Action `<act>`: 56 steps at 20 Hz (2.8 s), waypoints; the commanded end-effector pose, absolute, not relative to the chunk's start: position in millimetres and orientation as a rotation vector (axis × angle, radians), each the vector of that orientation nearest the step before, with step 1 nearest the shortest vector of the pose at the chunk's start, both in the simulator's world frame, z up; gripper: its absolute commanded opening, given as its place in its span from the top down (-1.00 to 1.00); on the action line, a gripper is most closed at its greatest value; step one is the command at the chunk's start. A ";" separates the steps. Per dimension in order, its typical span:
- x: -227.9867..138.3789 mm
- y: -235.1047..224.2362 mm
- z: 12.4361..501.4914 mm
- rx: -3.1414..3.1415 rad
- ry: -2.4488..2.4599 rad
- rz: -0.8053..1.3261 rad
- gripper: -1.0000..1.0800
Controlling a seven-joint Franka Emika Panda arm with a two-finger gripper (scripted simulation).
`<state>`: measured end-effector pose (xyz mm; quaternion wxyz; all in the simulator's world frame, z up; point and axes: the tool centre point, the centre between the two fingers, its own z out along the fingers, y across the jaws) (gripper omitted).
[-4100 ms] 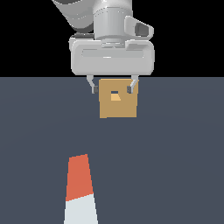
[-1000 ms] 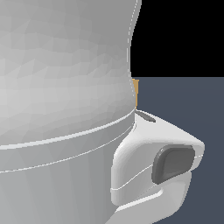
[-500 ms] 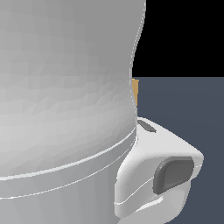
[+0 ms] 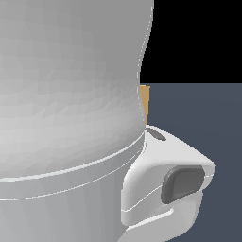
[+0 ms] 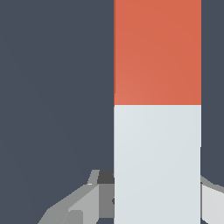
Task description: Insert the peg into the horizontal hole in a box.
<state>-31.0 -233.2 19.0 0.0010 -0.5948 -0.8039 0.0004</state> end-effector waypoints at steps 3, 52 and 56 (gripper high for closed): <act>-30.0 -218.4 24.0 -1.883 -2.514 0.000 1.00; 22.3 64.1 108.5 -2.199 -2.243 0.000 1.00; 23.3 64.3 109.9 -2.199 -2.244 -0.003 1.00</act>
